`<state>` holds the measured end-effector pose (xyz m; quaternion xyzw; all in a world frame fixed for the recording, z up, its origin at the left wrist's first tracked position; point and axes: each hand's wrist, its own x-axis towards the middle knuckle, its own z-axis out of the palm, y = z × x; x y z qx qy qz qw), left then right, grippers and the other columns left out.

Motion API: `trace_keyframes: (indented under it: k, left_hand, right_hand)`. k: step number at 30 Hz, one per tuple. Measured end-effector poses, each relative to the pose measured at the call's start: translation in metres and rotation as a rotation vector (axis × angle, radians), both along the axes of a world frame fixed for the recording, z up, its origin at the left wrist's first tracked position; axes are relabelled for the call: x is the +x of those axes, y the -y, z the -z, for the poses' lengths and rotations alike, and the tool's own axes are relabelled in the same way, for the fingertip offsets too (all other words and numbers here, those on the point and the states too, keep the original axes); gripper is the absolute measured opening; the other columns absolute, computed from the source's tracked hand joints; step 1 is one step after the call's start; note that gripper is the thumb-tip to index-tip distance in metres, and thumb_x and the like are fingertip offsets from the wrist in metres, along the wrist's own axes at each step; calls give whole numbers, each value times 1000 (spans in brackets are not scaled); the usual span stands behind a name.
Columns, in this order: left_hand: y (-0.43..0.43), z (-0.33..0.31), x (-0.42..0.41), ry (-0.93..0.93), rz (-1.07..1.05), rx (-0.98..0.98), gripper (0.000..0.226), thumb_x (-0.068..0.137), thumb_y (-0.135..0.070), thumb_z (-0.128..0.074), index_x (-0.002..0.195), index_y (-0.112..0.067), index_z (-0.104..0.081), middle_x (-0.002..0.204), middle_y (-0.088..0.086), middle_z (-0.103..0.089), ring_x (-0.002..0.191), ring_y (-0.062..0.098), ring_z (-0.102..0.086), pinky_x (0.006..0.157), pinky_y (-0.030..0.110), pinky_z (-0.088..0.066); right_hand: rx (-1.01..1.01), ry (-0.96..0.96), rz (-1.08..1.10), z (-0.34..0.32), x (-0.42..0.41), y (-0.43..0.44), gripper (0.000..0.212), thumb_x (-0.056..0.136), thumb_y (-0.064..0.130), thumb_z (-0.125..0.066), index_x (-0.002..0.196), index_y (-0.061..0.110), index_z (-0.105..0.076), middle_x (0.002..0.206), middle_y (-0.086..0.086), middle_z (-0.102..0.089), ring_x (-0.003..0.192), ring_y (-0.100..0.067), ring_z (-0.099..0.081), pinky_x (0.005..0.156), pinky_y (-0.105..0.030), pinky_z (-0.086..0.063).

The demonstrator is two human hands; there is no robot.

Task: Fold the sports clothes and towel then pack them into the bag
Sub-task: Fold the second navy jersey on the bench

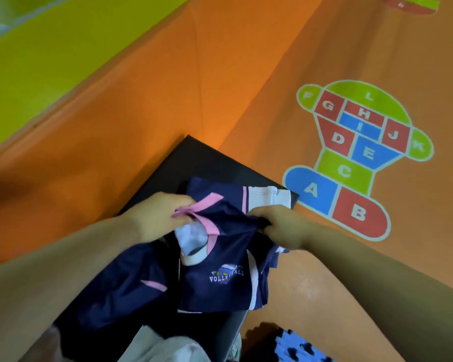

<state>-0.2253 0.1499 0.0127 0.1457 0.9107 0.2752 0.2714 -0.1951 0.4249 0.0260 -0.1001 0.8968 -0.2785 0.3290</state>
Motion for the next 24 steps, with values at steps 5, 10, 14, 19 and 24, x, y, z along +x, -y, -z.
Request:
trace_keyframes:
  k: [5, 10, 14, 19, 24]
  left_hand:
    - [-30, 35, -56, -105, -164, 99, 61, 88, -21, -63, 142, -27, -36, 140, 1, -44, 124, 17, -46, 105, 36, -39]
    - [-31, 84, -28, -134, -362, 132, 49, 88, -22, -64, 133, -25, -46, 132, -1, -43, 117, 13, -47, 97, 30, -41]
    - [-19, 105, 39, -202, -396, 143, 45, 81, -20, -71, 122, -22, -54, 116, -6, -45, 101, 10, -49, 87, 28, -44]
    - [-5, 126, 119, -120, -560, 198, 44, 76, -13, -75, 112, -24, -52, 104, -4, -45, 94, 11, -51, 83, 29, -43]
    - [-1, 153, 167, 176, -600, 141, 35, 78, -18, -73, 107, -23, -53, 105, -2, -58, 101, 16, -54, 87, 31, -43]
  right_hand:
    - [102, -149, 205, 56, -58, -17, 52, 91, 9, -52, 139, 25, -41, 134, 3, -55, 120, -22, -51, 91, -26, -38]
    - [101, -290, 391, 86, -35, -20, 52, 91, 21, -58, 140, 22, -39, 139, 0, -48, 124, -20, -46, 98, -31, -37]
    - [21, -408, 478, 99, 30, -15, 36, 89, 16, -61, 124, 20, -55, 123, 5, -54, 113, -20, -50, 91, -24, -35]
    - [-134, -295, 674, 121, 116, 2, 34, 84, 9, -65, 108, 30, -56, 106, 14, -54, 95, -6, -51, 82, -17, -38]
    - [-114, -113, 731, 144, 171, 16, 39, 84, 14, -66, 115, 29, -50, 112, 13, -51, 103, -8, -52, 87, -24, -43]
